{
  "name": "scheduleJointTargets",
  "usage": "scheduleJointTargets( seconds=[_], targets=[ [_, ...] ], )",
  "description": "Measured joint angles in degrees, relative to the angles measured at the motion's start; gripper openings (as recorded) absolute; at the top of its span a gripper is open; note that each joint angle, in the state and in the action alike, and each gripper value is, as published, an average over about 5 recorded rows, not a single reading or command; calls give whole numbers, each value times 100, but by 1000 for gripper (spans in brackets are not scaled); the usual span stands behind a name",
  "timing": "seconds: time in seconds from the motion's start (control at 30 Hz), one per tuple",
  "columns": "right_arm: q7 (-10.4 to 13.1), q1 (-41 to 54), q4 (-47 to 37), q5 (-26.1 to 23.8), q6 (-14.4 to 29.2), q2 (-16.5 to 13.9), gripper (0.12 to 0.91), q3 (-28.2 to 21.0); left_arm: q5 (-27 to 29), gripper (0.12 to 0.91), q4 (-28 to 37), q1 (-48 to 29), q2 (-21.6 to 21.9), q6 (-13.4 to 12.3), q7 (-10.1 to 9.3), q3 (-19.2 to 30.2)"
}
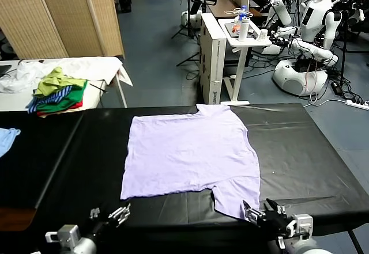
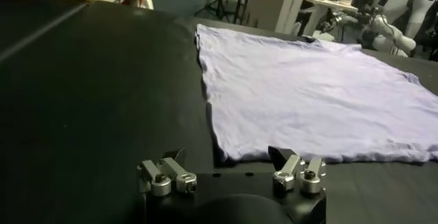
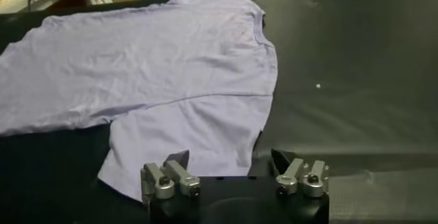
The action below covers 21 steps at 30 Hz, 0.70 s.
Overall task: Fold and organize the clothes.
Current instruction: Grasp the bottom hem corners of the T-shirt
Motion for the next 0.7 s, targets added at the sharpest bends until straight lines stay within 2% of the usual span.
scheduleJointTargets(
  seconds=[0.13, 0.27, 0.37, 0.43, 0.6, 0.7],
  targets=[
    [-2, 7, -25, 0, 5, 14, 554, 0, 13, 622, 25, -19, -16, -16, -2, 19],
    [-3, 25, -52, -1, 8, 24, 542, -10, 58, 371, 64, -24, -41, -17, -1, 26],
    [-5, 33, -64, -1, 9, 26, 511, -14, 105, 262, 78, 10, -73, -14, 1, 29],
    [-7, 26, -60, 2, 8, 26, 455, -11, 131, 242, 79, 31, -91, -11, 4, 32],
    [-2, -53, 27, 19, 1, 22, 190, 16, 161, 210, 92, 35, -128, -2, 9, 47],
    [21, -141, 135, 27, 1, 7, 140, 72, 173, 168, 81, 38, -142, -5, 4, 54]
  ],
)
